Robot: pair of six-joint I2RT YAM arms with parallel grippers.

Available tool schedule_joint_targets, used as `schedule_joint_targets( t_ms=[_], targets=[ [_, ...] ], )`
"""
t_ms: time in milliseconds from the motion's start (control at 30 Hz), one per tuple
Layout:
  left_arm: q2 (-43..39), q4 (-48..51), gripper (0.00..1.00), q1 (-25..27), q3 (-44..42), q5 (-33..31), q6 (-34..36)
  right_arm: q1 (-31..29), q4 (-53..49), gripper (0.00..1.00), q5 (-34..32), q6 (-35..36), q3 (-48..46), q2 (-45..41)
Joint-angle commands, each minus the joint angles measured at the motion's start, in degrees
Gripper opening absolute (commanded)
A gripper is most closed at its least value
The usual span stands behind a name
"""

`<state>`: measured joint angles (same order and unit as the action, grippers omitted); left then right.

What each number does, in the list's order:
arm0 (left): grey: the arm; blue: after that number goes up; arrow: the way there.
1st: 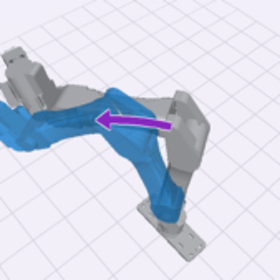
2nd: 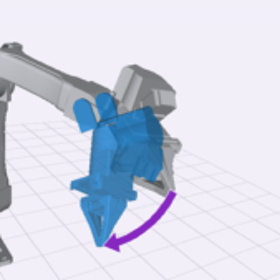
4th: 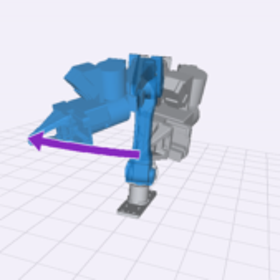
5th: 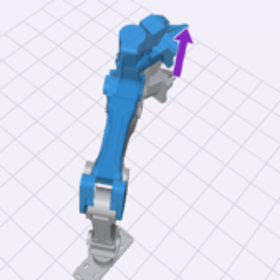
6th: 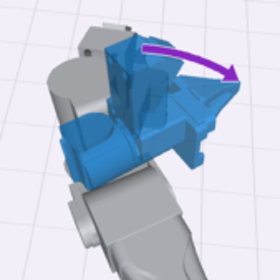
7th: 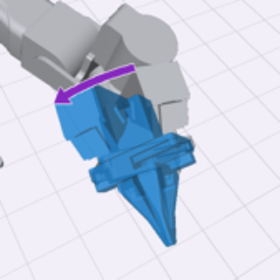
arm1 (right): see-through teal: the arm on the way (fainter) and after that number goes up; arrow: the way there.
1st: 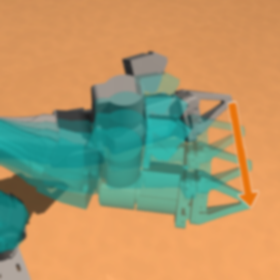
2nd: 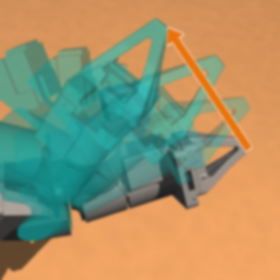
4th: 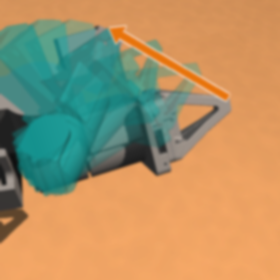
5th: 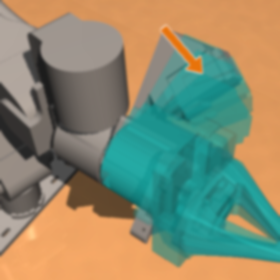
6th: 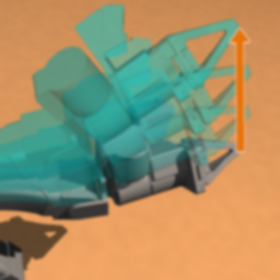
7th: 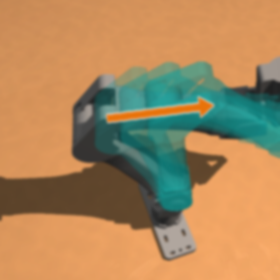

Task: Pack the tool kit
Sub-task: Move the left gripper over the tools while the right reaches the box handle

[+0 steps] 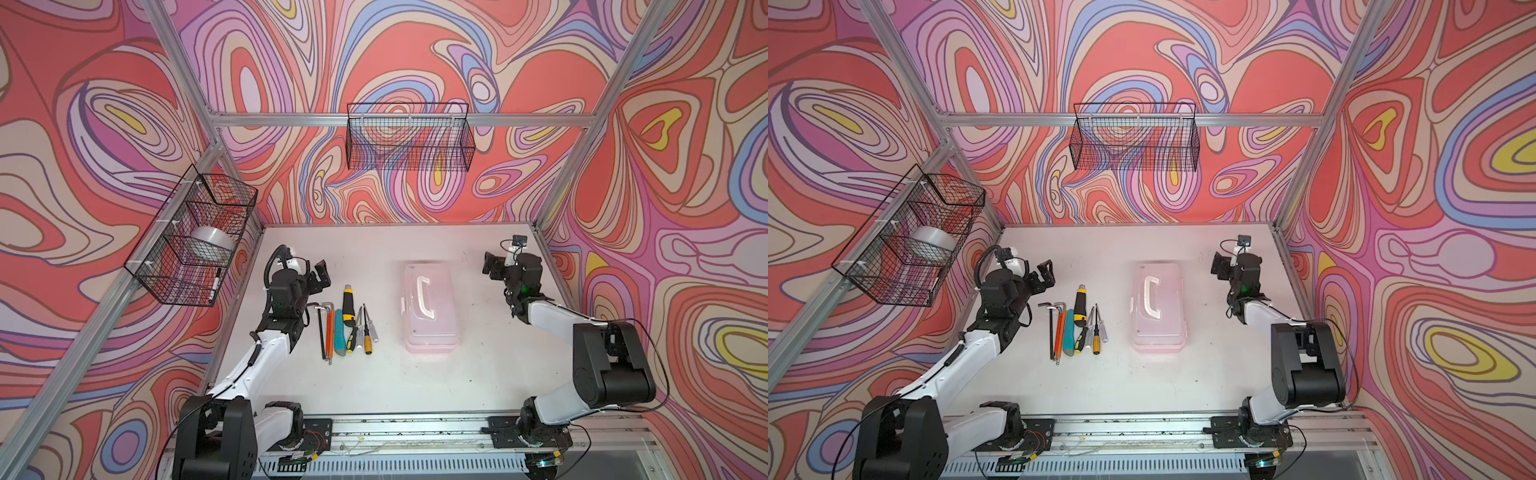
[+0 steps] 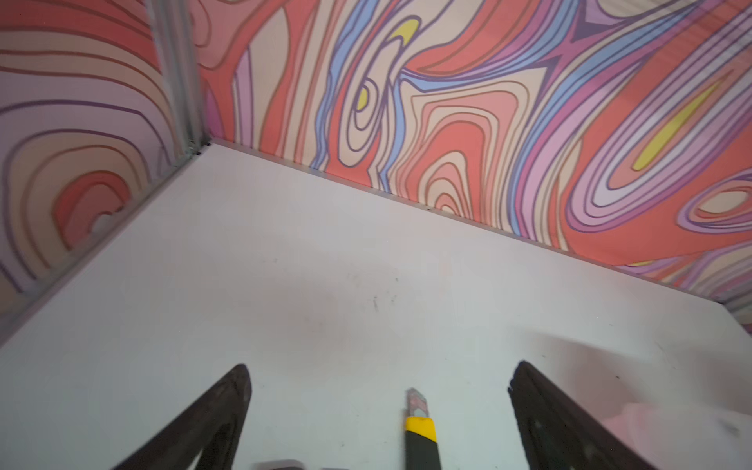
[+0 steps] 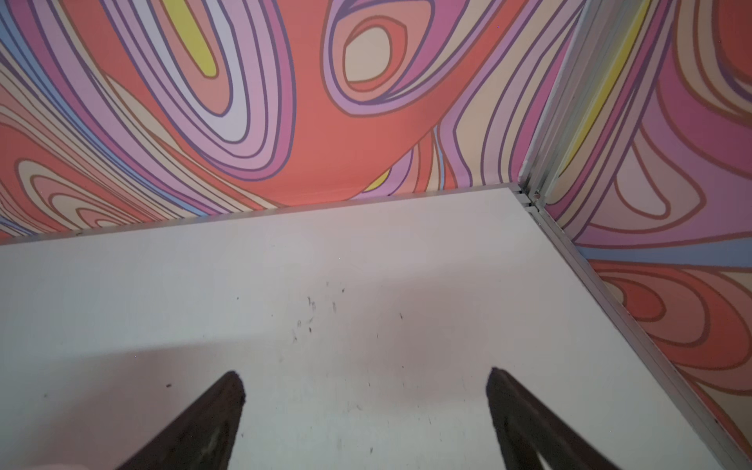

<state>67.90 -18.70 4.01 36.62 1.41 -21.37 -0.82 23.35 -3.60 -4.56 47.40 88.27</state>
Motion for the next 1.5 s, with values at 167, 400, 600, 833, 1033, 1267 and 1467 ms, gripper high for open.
schedule_joint_targets(
  t_ms=[167, 400, 600, 833, 1033, 1267, 1467],
  targets=[
    [4.1, 7.2, 1.00, 3.2, 1.2, 9.3, -6.1, 0.1, -10.5, 0.99, 8.1, -11.7, 1.8, -7.9],
    [4.3, 14.7, 1.00, 9.1, 4.6, 7.7, -6.9, -8.3, -30.6, 0.98, 16.9, -22.6, 14.5, -6.0],
    [2.6, 11.8, 0.99, 13.6, 2.4, 13.4, -9.4, -21.9, -38.9, 0.86, 9.9, -22.8, 17.4, -10.2],
    [3.3, 14.1, 0.95, 19.3, 2.8, 13.2, -11.0, -29.9, -49.7, 0.62, 8.2, -25.6, 22.0, -8.6],
    [5.3, 11.1, 0.89, 20.5, 1.0, 13.0, -13.3, -34.5, -54.4, 0.63, 6.0, -25.1, 23.1, -5.4],
    [5.6, 10.2, 0.88, 20.6, 1.1, 10.3, -13.8, -35.0, -53.9, 0.63, 6.1, -25.2, 20.3, -4.6],
    [6.9, 11.5, 0.89, 20.8, 2.3, 9.5, -13.7, -35.0, -52.4, 0.62, 9.0, -25.7, 19.2, -2.9]
  ],
)
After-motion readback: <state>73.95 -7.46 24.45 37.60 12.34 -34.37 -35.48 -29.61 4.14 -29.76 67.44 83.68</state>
